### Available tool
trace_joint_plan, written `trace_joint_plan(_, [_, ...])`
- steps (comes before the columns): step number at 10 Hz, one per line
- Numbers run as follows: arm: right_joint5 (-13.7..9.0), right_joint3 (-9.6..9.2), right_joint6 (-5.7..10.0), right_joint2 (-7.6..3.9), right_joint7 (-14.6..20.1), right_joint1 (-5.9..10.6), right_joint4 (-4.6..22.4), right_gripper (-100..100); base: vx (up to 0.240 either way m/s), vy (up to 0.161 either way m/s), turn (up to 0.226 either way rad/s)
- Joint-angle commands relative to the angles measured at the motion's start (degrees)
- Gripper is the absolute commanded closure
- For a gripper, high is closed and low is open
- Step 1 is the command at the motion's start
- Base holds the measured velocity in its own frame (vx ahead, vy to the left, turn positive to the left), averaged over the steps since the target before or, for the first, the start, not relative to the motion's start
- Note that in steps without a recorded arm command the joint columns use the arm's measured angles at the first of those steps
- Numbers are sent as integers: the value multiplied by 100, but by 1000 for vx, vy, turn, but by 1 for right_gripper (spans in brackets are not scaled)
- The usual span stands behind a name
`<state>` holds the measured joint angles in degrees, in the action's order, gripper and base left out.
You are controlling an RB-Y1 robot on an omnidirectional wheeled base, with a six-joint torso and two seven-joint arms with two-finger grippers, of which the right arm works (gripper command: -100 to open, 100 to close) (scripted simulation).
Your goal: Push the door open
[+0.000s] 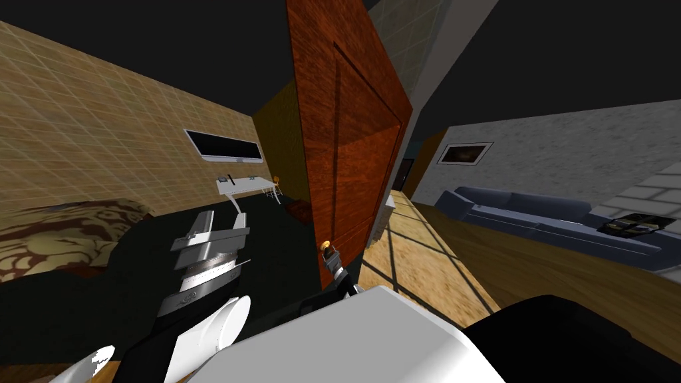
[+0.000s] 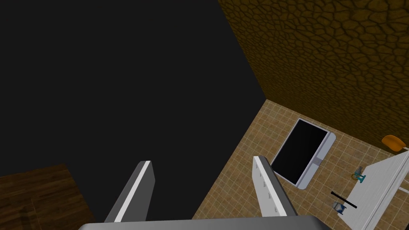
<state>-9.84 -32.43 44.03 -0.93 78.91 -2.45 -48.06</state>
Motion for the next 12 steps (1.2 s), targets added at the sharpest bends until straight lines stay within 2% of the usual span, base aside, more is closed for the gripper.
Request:
trace_joint_plan(1, [-84, 169, -55, -88, -60, -43, -64, 100, 75, 80, -75])
trace_joint_plan(7, [-266, 469, -41, -95, -126, -12, -68, 100, 103, 118, -52])
trace_joint_plan(12, [-438, 754, -27, -23, -188, 18, -72, 100, 96, 112, -50])
